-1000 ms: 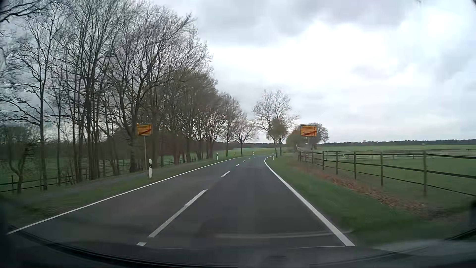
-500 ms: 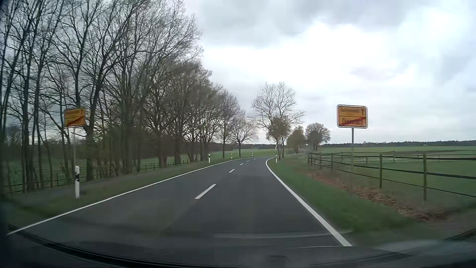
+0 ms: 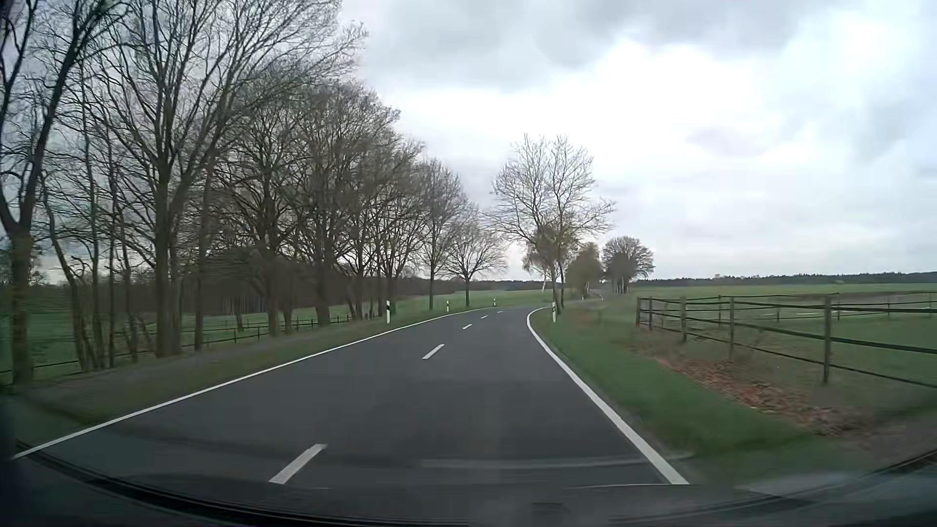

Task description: Follow the waypoints while adhering to traffic rules and regulations

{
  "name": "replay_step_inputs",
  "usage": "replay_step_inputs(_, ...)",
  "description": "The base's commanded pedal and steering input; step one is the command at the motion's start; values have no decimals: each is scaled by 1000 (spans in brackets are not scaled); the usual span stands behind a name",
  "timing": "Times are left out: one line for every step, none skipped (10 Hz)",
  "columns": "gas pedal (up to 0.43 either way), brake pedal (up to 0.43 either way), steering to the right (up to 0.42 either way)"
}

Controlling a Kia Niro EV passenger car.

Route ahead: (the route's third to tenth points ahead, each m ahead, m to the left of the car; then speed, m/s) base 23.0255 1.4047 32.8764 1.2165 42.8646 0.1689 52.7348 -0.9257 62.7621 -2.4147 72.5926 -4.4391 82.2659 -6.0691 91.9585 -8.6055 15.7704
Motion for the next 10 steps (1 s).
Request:
replay_step_inputs(150, 0, 0)
replay_step_inputs(150, 0, -1)
replay_step_inputs(150, 0, -1)
replay_step_inputs(150, 0, -1)
replay_step_inputs(150, 0, 0)
replay_step_inputs(150, 0, 2)
replay_step_inputs(150, 0, 3)
replay_step_inputs(150, 0, 4)
replay_step_inputs(150, 0, 4)
replay_step_inputs(150, 0, 4)
